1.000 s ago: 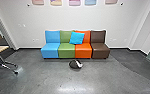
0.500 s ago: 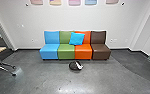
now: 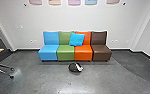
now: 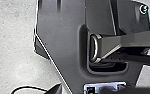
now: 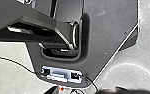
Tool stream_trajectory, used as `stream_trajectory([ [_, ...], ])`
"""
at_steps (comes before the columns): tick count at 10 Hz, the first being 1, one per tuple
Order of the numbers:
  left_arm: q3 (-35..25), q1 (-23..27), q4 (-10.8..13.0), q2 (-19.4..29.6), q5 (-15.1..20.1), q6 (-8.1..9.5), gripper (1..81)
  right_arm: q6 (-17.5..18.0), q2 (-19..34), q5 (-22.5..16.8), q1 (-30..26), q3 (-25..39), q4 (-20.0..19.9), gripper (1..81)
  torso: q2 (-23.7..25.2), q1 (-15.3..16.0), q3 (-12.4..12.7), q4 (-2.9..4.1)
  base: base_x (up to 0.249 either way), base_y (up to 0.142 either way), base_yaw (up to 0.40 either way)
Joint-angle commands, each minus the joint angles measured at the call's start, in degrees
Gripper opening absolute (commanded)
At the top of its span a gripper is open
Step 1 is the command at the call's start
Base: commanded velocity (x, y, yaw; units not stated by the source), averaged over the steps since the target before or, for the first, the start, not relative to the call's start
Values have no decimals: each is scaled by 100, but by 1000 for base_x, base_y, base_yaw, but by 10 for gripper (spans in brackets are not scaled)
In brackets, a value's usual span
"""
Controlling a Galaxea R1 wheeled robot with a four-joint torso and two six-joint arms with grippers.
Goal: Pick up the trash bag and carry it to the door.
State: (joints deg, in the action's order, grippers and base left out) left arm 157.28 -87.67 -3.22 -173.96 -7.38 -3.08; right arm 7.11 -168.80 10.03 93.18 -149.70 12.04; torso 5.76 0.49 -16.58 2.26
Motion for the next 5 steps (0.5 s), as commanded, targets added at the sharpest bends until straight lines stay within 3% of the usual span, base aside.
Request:
stream_trajectory([
  [1,4,97,-21,1,368,-8,811,-8,2,-344,-59,48,79,811,0,0,0,0,135,0,0],
  [5,4,97,-30,-8,360,-8,811,1,-7,-344,-67,47,44,811,0,0,0,0,135,0,0],
])
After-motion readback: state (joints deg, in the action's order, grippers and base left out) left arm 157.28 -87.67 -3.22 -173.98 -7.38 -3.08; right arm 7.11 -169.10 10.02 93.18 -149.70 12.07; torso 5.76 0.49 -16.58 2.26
